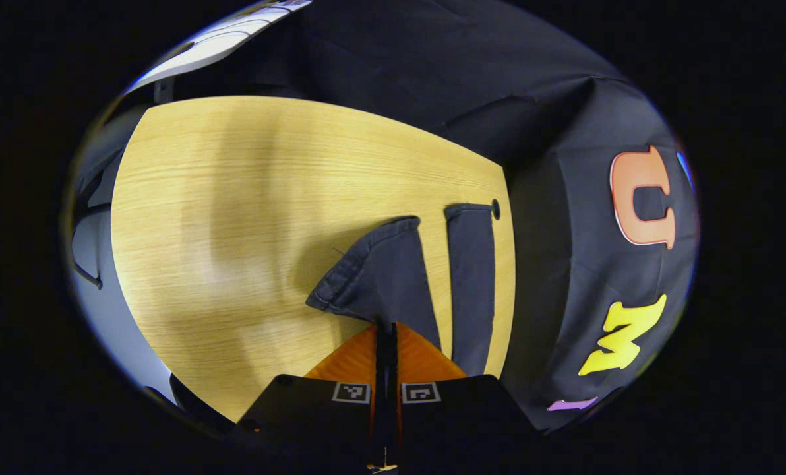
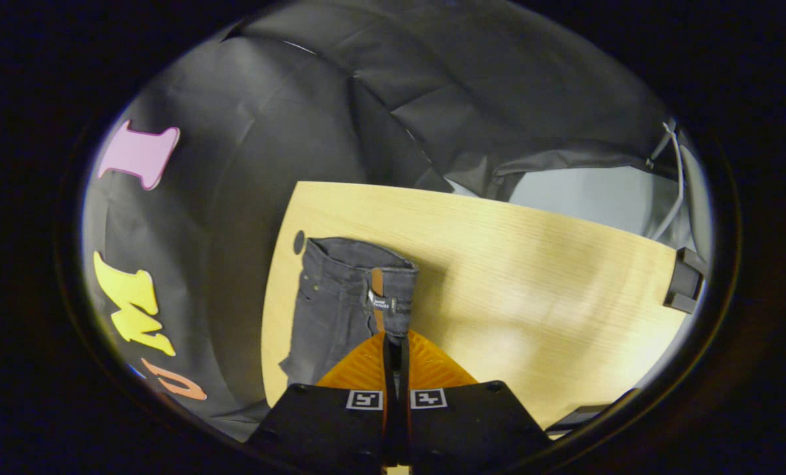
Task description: Grasp the waist and the cuffs of the jeans and fold them to make the two legs overlap; first hold the waist and fold one-third of the jeans toward the cuffs, then hold the cuffs and fold the remaining one-third in the same direction to finish folding.
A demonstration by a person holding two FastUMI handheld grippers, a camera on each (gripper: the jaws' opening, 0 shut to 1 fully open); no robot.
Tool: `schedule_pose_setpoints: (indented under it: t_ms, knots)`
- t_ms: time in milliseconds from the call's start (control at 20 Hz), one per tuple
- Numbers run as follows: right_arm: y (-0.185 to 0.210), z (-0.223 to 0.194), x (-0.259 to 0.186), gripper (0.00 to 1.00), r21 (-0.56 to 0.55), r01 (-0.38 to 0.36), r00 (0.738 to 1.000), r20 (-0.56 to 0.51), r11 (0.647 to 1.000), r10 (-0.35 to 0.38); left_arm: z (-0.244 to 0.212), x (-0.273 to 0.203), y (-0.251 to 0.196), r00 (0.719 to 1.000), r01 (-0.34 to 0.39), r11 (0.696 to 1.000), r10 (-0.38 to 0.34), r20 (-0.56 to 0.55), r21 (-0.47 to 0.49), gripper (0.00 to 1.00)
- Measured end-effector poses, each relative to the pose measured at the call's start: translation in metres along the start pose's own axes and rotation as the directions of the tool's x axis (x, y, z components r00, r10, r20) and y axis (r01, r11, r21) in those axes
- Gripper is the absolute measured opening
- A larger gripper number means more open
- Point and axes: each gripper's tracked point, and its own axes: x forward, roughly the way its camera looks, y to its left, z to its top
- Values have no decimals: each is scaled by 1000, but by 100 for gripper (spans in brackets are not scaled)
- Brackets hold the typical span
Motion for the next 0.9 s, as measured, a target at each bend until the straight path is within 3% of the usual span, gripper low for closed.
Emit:
schedule_pose_setpoints:
  t_ms: [200,450,850,900]
  knots:
    - [59,8,-10,0,-53,-76,997,-5,996,76,13,-1,-40,999,7,996,-2,-51,93,4]
    - [113,17,-3,0,-116,-107,994,-38,987,104,32,18,-98,994,3,975,22,-109,224,3]
    - [181,37,48,0,-158,-115,993,-30,981,112,62,97,-181,984,34,946,25,-178,323,4]
    - [186,41,58,5,-163,-115,993,-23,980,113,66,111,-187,982,33,944,30,-187,327,4]
